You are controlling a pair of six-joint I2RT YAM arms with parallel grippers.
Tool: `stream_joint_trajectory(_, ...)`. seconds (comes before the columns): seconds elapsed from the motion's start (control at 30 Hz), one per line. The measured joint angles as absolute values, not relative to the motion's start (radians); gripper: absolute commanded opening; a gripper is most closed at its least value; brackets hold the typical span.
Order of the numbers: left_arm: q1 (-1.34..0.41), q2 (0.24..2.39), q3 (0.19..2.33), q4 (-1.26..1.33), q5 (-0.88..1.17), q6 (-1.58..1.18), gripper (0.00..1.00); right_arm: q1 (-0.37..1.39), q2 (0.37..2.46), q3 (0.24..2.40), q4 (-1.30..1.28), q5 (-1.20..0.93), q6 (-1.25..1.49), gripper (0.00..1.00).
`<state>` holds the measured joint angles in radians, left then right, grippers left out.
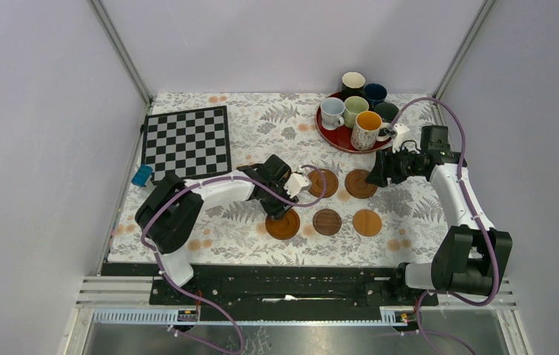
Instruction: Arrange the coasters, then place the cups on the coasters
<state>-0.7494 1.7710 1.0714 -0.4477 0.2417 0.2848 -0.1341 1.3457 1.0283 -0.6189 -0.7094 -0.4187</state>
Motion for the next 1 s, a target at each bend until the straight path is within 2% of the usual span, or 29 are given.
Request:
stream_joint_trajectory(0.87,-0.754,1.768,1.071,-0.446,0.212,0.26,0.43,-0.134,1.346,1.027,-0.619,-0.709,-0.419,0.71)
stream_joint_trajectory(1.0,-0.754,1.768,1.071,-0.446,0.208,0.256,0.47,-0.134,1.346,1.027,-0.619,-0.71,-0.419,0.7)
